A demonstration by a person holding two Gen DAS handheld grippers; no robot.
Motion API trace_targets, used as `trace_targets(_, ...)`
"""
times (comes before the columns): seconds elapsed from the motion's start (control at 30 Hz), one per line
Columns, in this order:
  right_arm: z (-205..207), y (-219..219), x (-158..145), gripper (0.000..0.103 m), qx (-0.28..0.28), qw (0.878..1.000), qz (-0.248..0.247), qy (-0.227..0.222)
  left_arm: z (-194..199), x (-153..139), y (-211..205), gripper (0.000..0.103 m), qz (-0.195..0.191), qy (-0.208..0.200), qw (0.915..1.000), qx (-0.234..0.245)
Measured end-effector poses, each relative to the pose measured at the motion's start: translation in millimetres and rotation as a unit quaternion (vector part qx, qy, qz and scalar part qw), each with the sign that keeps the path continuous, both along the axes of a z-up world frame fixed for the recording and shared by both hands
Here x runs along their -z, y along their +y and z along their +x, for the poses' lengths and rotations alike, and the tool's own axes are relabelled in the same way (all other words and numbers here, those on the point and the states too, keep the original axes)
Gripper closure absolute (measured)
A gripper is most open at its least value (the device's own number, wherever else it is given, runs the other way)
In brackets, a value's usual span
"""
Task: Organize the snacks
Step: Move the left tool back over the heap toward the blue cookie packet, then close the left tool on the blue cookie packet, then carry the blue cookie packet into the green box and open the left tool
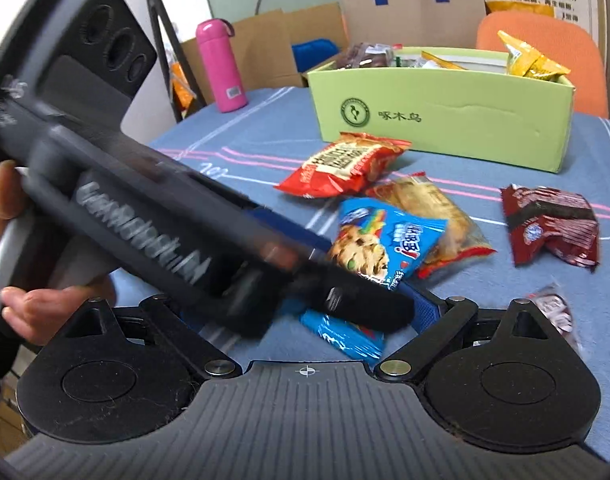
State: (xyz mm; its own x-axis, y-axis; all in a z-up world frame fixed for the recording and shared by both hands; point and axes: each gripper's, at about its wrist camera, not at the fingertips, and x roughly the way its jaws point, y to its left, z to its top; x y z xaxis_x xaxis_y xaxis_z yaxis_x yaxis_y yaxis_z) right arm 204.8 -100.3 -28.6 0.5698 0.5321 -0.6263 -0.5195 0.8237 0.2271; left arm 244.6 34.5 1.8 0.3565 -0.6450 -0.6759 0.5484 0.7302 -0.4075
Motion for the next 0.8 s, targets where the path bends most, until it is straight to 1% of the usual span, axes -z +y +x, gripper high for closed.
trace_targets(0.03,-3.2,-2.5,-1.3,0.013,0.0,1.0,0.0,-0.001,-1.0,-1.8,-0.1,0.017,0.014,-0.011,0.9998,-0.009)
trace_targets(0.07,-4.8,-5.3,-1.9,0.013,0.005,1.0,0.002,-0.002,1.4,-2.4,0.4,0.017,0.028,-0.016,0.9992,-0.023)
trace_targets(0.13,-5.4,-8.2,-0.8,0.013,0.016,1.0,0.006,-0.001,12.6,-0.7,3.5,0.017,0.061,-0.006,0.9959,-0.066)
trace_targets(0.23,-0.6,-5.7,1.0,0.017,0.041,0.999,0.014,-0.005,26.4,2.4,6.7,0.017,0.069,0.018,0.9925,-0.099)
trace_targets(0.3,1.7,0.0,3.7,0.02,0.052,0.999,0.012,-0.008,30.4,4.0,2.8,0.017,0.072,0.021,0.9919,-0.103)
trace_targets(0.33,0.9,3.2,5.8,0.022,0.054,0.998,0.006,-0.01,31.6,5.4,-0.1,0.019,0.071,0.022,0.9922,-0.1)
trace_targets(0.37,-1.0,6.4,8.5,0.028,0.056,0.998,0.0,-0.013,33.5,8.1,-4.1,0.025,0.069,0.027,0.9925,-0.097)
trace_targets(0.4,-2.8,9.2,11.5,0.031,0.057,0.998,-0.005,-0.014,34.0,10.6,-5.2,0.027,0.061,0.03,0.993,-0.096)
trace_targets(0.43,-7.3,11.2,12.5,0.042,0.059,0.998,-0.016,-0.028,34.0,11.2,-4.6,0.046,0.043,0.035,0.9946,-0.088)
trace_targets(0.47,-11.3,12.3,12.8,0.061,0.063,0.997,-0.03,-0.039,33.7,11.2,-3.5,0.055,0.038,0.038,0.9948,-0.087)
trace_targets(0.53,-16.9,7.9,11.0,0.068,0.058,0.997,-0.024,-0.043,25.7,9.9,2.1,0.058,0.028,0.04,0.9952,-0.085)
trace_targets(0.57,-19.2,4.0,9.8,0.073,0.055,0.997,-0.019,-0.041,20.5,8.7,5.1,0.058,0.02,0.04,0.9953,-0.086)
trace_targets(0.63,-22.2,-1.8,5.0,0.075,0.044,0.998,-0.01,-0.039,12.8,3.5,10.3,0.059,0.01,0.038,0.9946,-0.095)
trace_targets(0.67,-23.5,-3.2,2.3,0.078,0.041,0.998,-0.005,-0.039,12.1,-0.8,10.7,0.06,0.009,0.033,0.9943,-0.101)
trace_targets(0.73,-22.7,-1.2,-4.5,0.078,0.032,0.998,-0.007,-0.051,17.4,-13.2,10.0,0.06,0.006,0.013,0.9937,-0.111)
trace_targets(0.8,-14.9,3.8,-13.9,0.078,0.028,0.996,-0.019,-0.078,33.2,-30.0,11.9,0.06,-0.004,-0.004,0.9928,-0.119)
